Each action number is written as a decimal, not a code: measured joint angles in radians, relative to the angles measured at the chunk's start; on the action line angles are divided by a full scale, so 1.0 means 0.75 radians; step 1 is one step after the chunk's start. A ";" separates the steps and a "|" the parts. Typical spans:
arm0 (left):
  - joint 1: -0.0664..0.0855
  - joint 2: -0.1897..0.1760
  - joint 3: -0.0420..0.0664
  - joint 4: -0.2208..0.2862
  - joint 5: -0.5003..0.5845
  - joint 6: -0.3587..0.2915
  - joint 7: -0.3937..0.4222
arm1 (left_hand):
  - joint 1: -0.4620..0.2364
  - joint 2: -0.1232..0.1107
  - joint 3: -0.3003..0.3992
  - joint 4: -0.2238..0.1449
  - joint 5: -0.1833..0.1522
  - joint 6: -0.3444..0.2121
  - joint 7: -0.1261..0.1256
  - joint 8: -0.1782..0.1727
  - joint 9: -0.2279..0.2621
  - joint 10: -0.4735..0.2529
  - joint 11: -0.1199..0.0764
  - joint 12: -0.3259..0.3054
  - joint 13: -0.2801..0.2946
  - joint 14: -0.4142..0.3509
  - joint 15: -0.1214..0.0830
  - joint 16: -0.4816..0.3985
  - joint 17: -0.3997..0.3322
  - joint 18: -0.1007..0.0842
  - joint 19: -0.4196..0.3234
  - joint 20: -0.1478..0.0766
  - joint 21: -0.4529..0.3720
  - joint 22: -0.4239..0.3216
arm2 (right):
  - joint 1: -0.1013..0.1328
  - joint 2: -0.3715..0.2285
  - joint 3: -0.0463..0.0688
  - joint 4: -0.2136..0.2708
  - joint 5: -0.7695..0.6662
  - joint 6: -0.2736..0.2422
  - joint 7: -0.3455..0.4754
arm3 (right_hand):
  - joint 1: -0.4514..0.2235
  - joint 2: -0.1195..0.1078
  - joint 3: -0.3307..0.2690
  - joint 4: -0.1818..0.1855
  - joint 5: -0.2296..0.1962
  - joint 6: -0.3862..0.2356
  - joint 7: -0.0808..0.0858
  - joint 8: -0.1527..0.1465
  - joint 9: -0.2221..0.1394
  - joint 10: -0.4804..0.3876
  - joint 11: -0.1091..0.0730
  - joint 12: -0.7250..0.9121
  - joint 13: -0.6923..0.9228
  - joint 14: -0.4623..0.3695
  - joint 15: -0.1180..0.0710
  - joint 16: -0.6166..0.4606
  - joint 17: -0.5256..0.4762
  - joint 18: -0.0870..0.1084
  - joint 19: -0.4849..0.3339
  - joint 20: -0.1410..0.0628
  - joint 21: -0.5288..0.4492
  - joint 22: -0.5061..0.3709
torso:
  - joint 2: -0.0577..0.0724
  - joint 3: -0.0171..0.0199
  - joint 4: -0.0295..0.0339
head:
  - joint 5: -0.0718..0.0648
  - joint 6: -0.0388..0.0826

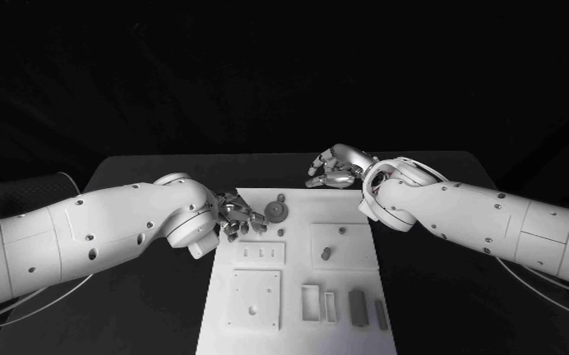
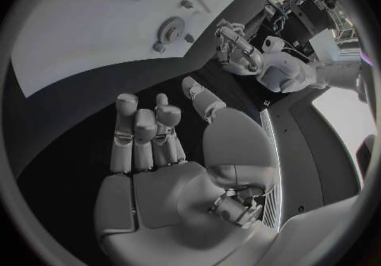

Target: Assemble the parts on the task board

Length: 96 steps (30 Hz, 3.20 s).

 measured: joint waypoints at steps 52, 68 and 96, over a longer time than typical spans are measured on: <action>-0.067 0.056 0.000 -0.036 -0.494 0.172 -0.013 | -0.150 0.012 0.088 -0.115 0.067 0.029 -0.011 0.031 0.074 0.019 -0.014 0.040 0.018 0.024 -0.019 0.039 -0.016 0.000 0.020 -0.014 0.052 -0.001 | 0.007 0.038 0.042 -0.130 0.076 -0.024 0.043 | 0.006 0.015 0.002 -0.013 0.014 -0.003 -0.003 0.000 0.003 -0.005 0.005 -0.005 -0.003 -0.009 0.000 -0.005 -0.003 0.000 0.000 0.000 0.000 0.000 | 0.004 -0.0005 -0.0013 | -0.008 -0.060; -0.072 0.069 0.000 -0.049 -0.506 0.195 -0.013 | -0.150 0.012 0.086 -0.117 0.062 0.026 -0.009 0.030 0.075 0.019 -0.014 0.045 0.018 0.024 -0.019 0.039 -0.017 0.000 0.023 -0.012 0.052 0.000 | 0.007 0.043 0.042 -0.125 0.076 -0.022 0.044 | 0.013 0.022 0.002 -0.013 0.014 -0.005 -0.005 0.000 0.004 -0.013 0.003 -0.005 -0.003 -0.011 0.003 -0.005 -0.004 0.000 -0.005 0.005 -0.005 0.000 | 0.003 0.0001 -0.0014 | -0.012 -0.063; -0.078 0.086 0.000 -0.064 -0.536 0.211 -0.016 | -0.150 0.012 0.088 -0.115 0.058 0.020 -0.011 0.031 0.078 0.019 -0.014 0.045 0.017 0.024 -0.019 0.040 -0.019 0.000 0.031 -0.012 0.052 0.000 | 0.007 0.043 0.042 -0.122 0.074 -0.021 0.044 | 0.013 0.022 0.002 -0.013 0.019 -0.005 -0.005 0.000 0.005 -0.012 0.003 -0.005 -0.003 -0.013 0.004 -0.005 -0.004 0.000 -0.005 0.005 -0.005 0.000 | 0.003 0.0008 -0.0014 | -0.020 -0.068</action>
